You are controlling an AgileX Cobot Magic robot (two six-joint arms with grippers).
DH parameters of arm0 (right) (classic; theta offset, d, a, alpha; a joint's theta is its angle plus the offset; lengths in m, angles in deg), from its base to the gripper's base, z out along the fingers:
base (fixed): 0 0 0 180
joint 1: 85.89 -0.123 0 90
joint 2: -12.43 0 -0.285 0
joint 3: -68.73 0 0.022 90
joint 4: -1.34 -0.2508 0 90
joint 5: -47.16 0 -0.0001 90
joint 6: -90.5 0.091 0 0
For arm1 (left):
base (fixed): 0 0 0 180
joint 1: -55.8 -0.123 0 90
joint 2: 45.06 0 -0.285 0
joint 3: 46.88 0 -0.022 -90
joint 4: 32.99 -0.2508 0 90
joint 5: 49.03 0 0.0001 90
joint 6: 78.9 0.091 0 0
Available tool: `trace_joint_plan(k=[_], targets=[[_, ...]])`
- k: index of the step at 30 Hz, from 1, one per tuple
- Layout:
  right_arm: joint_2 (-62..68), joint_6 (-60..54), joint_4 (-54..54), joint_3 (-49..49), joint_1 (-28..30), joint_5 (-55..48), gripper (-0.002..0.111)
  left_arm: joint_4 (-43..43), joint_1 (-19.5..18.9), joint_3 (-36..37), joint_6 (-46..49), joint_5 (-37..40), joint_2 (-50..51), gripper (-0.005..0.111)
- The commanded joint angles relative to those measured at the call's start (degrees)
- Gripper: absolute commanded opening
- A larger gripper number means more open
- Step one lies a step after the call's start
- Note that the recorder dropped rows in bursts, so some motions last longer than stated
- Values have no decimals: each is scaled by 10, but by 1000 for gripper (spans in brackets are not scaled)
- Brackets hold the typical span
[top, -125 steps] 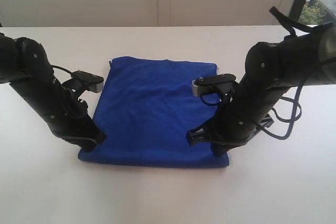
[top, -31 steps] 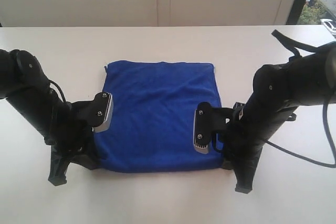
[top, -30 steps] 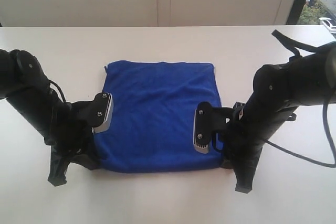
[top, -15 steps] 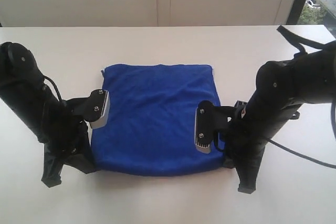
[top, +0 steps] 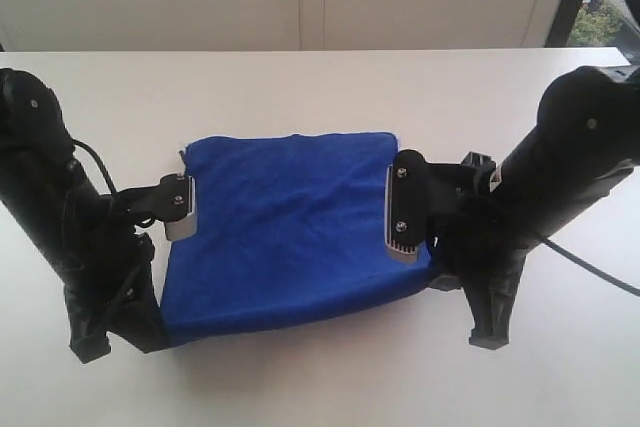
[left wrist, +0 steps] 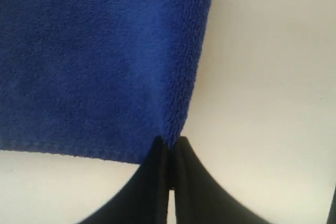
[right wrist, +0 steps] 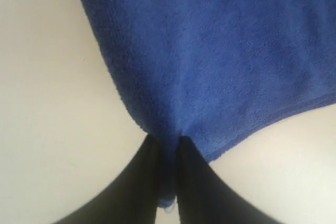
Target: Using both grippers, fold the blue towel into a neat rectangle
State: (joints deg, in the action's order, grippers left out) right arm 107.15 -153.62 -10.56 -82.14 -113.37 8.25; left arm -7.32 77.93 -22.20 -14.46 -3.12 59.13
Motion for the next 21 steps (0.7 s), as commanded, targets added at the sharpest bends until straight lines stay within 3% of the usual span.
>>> trace_joint_plan(k=[1, 5, 10, 21], targets=[[-11, 13, -17, 2, -1, 1, 11, 0, 3, -13, -55, 11, -27, 0], [1, 24, -34, 2, -1, 46, 11, 0, 3, -24, -105, -65, -37, 0], [3, 54, -32, 0, 1, 183, 11, -24, 2, -65, -197, -162, -37, 0], [73, 136, -15, -26, 2, 344, 11, -24, 2, -81, -225, -327, -35, 0]])
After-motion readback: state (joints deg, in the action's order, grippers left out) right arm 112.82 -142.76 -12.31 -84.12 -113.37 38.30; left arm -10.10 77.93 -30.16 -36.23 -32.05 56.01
